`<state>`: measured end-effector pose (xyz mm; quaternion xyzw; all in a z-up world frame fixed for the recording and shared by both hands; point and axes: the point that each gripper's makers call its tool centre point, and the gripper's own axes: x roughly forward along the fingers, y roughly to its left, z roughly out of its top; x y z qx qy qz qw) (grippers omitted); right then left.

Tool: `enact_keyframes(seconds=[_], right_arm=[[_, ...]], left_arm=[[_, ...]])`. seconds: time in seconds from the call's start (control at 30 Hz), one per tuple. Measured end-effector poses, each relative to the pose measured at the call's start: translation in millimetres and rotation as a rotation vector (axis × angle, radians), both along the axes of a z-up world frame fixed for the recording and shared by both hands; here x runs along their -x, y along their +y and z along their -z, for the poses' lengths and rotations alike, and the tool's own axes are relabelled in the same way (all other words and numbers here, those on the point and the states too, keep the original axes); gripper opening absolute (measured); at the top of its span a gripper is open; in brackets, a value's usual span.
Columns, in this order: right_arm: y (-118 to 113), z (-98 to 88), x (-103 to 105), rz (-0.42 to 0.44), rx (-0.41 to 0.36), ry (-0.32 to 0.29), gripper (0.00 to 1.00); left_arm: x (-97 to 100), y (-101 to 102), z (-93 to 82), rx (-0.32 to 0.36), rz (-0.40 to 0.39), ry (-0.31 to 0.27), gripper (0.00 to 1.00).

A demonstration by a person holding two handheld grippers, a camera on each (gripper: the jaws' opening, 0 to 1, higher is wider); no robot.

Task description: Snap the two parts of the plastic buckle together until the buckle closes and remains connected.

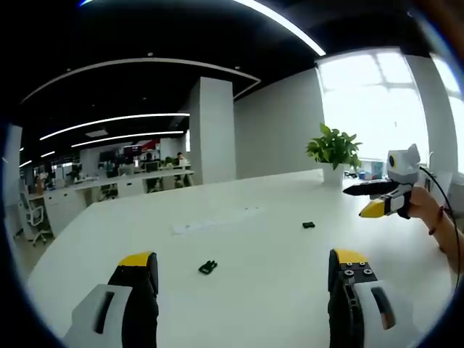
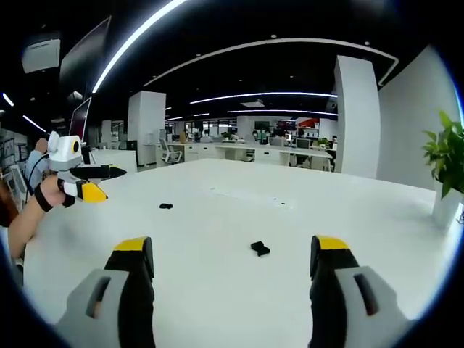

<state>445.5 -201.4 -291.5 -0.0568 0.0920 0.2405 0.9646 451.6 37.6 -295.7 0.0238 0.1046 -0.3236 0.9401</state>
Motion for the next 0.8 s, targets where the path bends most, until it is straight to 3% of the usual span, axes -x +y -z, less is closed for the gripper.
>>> enact_keyframes(seconds=[0.5, 0.8], right_arm=[[-1.4, -3.3, -3.8, -0.001, -0.01, -0.011, 0.89], [-4.5, 3.6, -9.1, 0.009, 0.004, 0.01, 0.89]], left_arm=[[3.2, -0.4, -2.8, 0.015, -0.003, -0.014, 0.97], [3.4, -0.8, -8.7, 0.034, 0.002, -0.031, 0.96]])
